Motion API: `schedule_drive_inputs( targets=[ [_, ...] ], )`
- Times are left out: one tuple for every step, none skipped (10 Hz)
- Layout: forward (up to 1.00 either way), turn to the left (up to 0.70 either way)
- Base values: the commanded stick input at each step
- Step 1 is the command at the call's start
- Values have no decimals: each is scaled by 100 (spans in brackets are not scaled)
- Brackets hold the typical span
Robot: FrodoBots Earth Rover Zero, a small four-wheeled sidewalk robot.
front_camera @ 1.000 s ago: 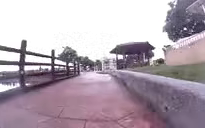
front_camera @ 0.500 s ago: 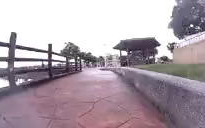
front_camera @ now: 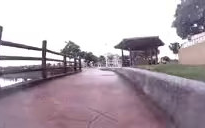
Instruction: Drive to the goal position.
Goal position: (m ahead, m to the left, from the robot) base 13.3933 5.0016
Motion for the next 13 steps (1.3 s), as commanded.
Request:
schedule_drive_inputs(
  targets=[
    [100, -1],
    [100, -1],
    [100, -1],
    [100, -1],
    [100, -1],
    [100, -1],
    [100, -1],
    [100, -1],
    [100, -1],
    [100, -1],
    [100, -1],
    [100, -1],
    [100, -1]
  ],
)
